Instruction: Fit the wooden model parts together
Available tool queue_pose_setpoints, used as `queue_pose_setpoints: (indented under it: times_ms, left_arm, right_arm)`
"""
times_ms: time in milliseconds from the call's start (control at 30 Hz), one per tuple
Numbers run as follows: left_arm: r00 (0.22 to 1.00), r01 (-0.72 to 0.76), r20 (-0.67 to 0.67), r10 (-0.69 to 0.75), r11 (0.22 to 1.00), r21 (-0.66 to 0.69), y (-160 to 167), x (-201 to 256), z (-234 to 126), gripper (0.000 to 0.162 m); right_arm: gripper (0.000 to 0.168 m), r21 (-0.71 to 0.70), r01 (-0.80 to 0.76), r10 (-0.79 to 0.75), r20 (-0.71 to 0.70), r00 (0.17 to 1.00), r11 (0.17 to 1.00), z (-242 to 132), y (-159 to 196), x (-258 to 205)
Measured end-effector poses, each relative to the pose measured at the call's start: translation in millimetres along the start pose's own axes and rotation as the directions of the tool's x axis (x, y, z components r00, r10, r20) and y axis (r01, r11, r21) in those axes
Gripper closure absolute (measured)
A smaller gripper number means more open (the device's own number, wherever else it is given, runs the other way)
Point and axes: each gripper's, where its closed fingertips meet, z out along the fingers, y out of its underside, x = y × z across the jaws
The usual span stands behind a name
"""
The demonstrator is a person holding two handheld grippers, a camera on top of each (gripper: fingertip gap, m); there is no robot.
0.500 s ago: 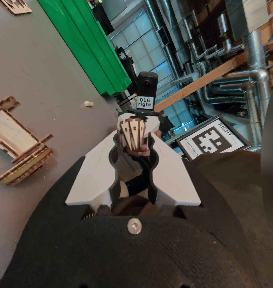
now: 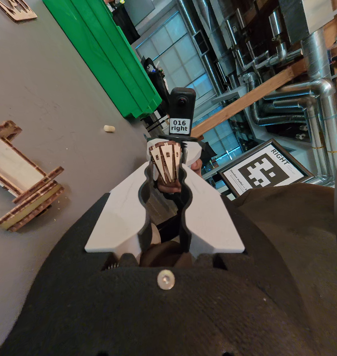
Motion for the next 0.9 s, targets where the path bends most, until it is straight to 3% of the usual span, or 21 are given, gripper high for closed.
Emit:
queue_pose_setpoints:
  times_ms: [733,900]
  left_arm:
    - [0.999,-0.042,0.005,0.043,0.996,-0.078,10.9,-0.1,1.7,0.14]
    - [0.997,-0.055,0.045,0.056,0.998,-0.036,0.7,-6.1,-3.0,0.125]
  right_arm:
    - [0.143,0.002,0.005,-0.005,-0.003,1.0,1.0,-2.3,-0.7,2.1]
    - [0.143,-0.028,0.038,-0.039,-0.05,0.998,0.999,-3.1,2.2,6.4]
